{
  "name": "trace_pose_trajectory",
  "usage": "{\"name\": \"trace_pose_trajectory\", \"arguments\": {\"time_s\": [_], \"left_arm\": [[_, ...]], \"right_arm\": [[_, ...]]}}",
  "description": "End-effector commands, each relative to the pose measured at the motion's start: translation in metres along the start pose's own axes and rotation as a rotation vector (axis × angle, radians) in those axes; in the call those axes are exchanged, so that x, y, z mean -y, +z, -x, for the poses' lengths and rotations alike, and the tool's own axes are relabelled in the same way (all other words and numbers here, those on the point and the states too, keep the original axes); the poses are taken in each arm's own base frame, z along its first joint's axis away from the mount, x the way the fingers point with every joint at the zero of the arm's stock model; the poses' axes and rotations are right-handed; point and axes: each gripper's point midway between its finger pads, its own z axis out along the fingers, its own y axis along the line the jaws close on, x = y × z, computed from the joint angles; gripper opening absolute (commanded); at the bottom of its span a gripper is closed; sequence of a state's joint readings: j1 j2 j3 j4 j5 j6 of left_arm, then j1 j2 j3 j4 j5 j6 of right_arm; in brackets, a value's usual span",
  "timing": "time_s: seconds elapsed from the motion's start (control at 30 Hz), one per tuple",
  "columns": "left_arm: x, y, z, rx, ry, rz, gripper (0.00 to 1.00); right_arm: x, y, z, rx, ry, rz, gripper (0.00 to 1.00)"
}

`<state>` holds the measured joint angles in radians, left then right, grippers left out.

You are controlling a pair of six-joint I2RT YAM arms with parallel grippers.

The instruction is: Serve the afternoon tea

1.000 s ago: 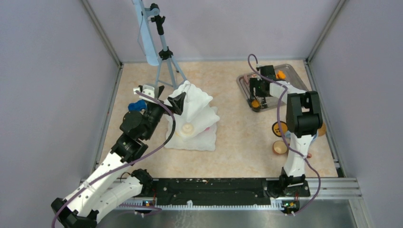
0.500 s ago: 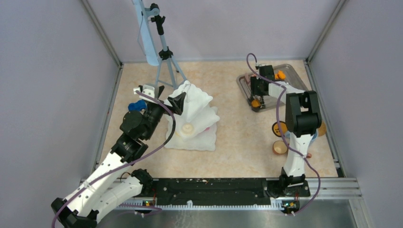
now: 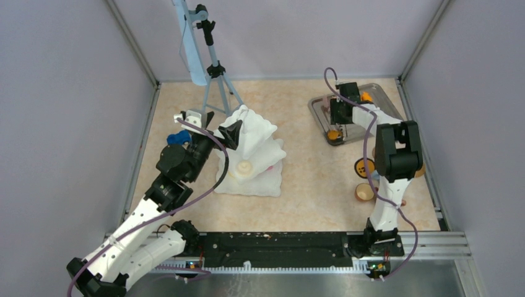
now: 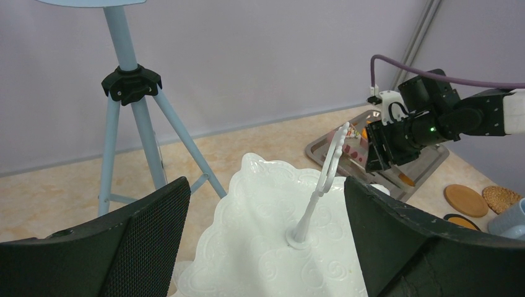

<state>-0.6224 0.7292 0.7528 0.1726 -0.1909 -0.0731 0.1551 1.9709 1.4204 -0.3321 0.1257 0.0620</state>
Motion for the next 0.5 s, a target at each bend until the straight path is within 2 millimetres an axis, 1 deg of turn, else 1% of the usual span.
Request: {"name": "trace_pose_trajectory", "arguments": {"time_s": [0.0,0.07,0.13,0.17,0.27,0.37,0.47], "left_arm": [[0.002,-0.001,0.02,0.06,-0.014,-0.011,0.99],[0.002,-0.002,0.022,0.066,-0.017,-0.014,0.99],[0.002,-0.003,0.024,0.071,-0.018,-0.014,0.99],[0.002,-0.004,0.025,0.073,-0.019,-0.014,0.99],[0.001,-0.005,0.026,0.078,-0.019,-0.011,0.99],[0.002,-0.005,0.028,0.082,-0.021,-0.012,0.99],[0.002,-0.006,0.028,0.082,-0.022,-0.012,0.99]], "right_arm": [[0.012,-0.068,0.043,0.136,0.043,-0.042,0.4],[0.014,-0.082,0.03,0.123,0.065,-0.045,0.39],[0.011,-0.098,0.01,0.095,0.105,-0.023,0.37],[0.007,-0.106,-0.004,0.073,0.128,0.003,0.36],[-0.02,-0.135,-0.049,0.031,0.183,0.126,0.35],[-0.038,-0.165,-0.098,-0.032,0.17,0.171,0.34],[-0.059,-0.197,-0.137,-0.071,0.135,0.226,0.33]]}}
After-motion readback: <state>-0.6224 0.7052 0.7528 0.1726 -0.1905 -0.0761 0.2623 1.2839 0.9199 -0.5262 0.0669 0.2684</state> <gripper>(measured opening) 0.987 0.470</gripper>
